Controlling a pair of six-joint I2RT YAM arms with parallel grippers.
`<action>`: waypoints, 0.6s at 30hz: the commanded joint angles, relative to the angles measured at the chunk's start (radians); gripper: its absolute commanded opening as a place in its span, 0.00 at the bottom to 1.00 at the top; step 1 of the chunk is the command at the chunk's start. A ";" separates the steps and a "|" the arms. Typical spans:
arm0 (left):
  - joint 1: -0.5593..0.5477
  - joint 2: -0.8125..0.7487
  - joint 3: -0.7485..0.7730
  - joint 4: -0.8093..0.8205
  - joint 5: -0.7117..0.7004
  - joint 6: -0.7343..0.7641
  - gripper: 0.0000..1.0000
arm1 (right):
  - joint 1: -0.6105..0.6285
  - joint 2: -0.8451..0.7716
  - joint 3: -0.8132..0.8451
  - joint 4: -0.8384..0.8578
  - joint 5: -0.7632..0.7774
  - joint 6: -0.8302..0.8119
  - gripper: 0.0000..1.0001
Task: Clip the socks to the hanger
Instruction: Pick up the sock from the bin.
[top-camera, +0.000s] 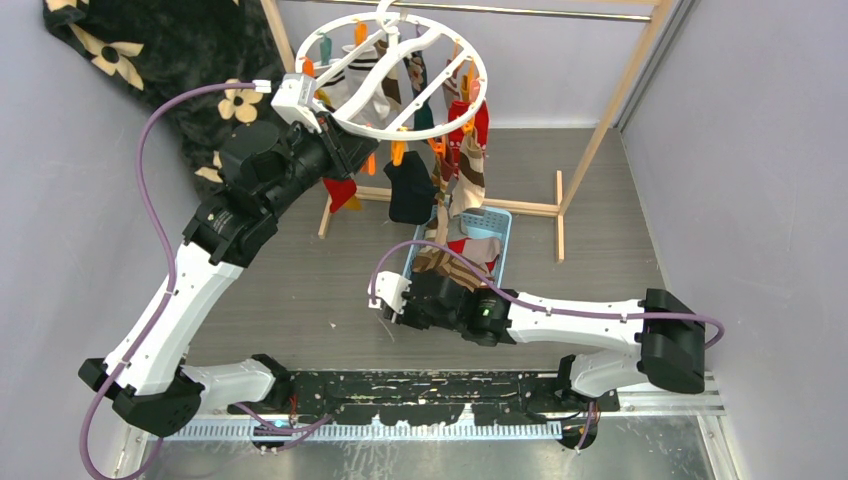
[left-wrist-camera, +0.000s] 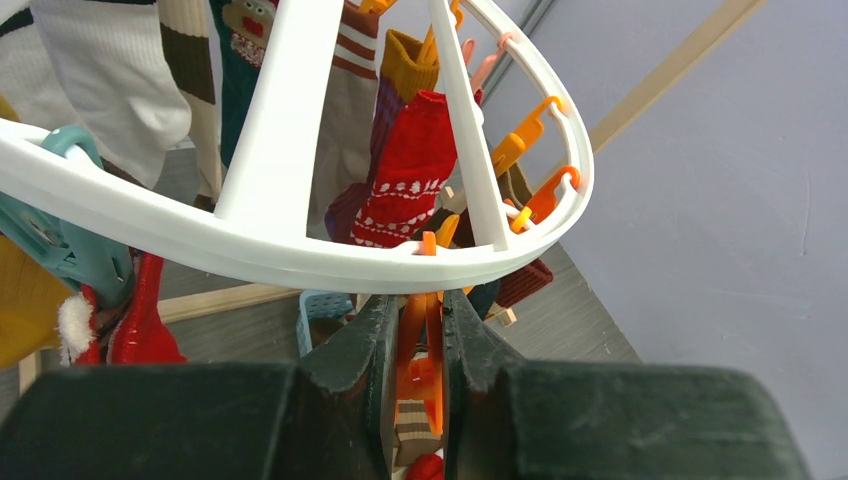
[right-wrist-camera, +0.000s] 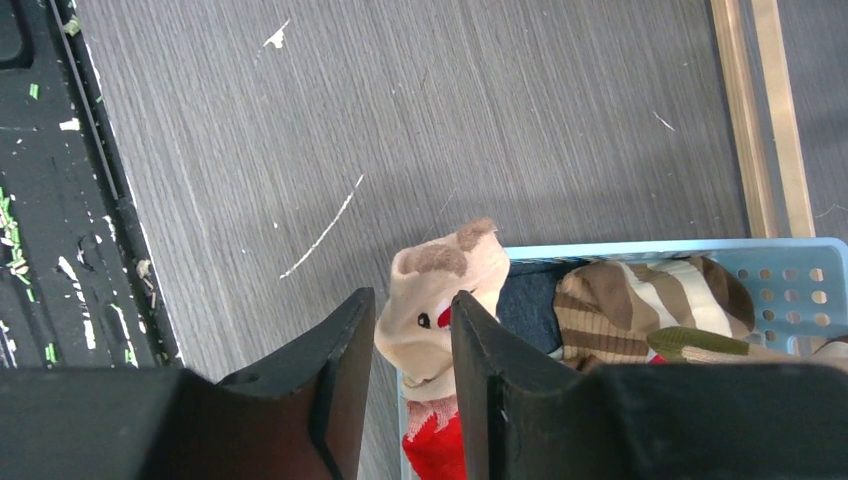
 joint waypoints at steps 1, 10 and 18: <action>0.000 -0.027 -0.006 -0.002 0.008 0.008 0.13 | 0.000 -0.032 0.028 0.018 -0.017 0.037 0.40; 0.000 -0.034 -0.005 -0.003 0.004 0.010 0.12 | 0.003 0.008 0.030 0.049 -0.033 0.047 0.53; 0.001 -0.036 -0.010 -0.002 0.002 0.011 0.12 | 0.002 0.056 0.037 0.092 0.003 0.047 0.39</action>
